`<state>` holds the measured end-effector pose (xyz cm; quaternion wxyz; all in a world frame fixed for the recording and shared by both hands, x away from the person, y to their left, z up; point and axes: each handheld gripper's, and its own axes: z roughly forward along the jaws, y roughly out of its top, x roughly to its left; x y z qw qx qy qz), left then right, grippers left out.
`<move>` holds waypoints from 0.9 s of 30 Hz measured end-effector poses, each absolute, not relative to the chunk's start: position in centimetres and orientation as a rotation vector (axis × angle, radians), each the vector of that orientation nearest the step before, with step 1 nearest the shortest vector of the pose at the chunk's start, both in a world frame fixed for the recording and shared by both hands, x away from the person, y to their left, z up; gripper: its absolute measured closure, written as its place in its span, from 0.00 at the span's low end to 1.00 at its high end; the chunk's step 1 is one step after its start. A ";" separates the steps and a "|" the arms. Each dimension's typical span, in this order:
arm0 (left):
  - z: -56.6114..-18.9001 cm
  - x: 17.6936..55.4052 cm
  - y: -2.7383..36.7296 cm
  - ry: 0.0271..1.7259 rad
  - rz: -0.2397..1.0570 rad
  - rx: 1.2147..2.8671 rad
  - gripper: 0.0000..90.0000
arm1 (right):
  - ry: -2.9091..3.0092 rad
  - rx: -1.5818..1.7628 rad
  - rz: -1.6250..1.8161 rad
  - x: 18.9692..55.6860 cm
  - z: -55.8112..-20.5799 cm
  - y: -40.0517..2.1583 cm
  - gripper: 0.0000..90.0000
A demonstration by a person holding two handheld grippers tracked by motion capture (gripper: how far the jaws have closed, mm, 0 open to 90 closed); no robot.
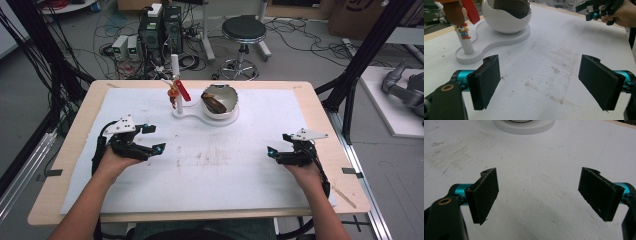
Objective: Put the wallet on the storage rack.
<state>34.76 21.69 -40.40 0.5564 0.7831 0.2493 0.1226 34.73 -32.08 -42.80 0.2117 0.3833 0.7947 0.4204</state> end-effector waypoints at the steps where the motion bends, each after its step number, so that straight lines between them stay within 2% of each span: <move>1: -40.5 34.7 21.9 0.593 0.290 1.843 0.20 | 2.212 1.061 1.161 34.8 -42.8 -32.0 0.19; 27: -41.4 34.6 22.2 0.608 0.291 1.856 0.20 | 2.224 1.064 1.145 34.9 -42.9 -32.0 0.19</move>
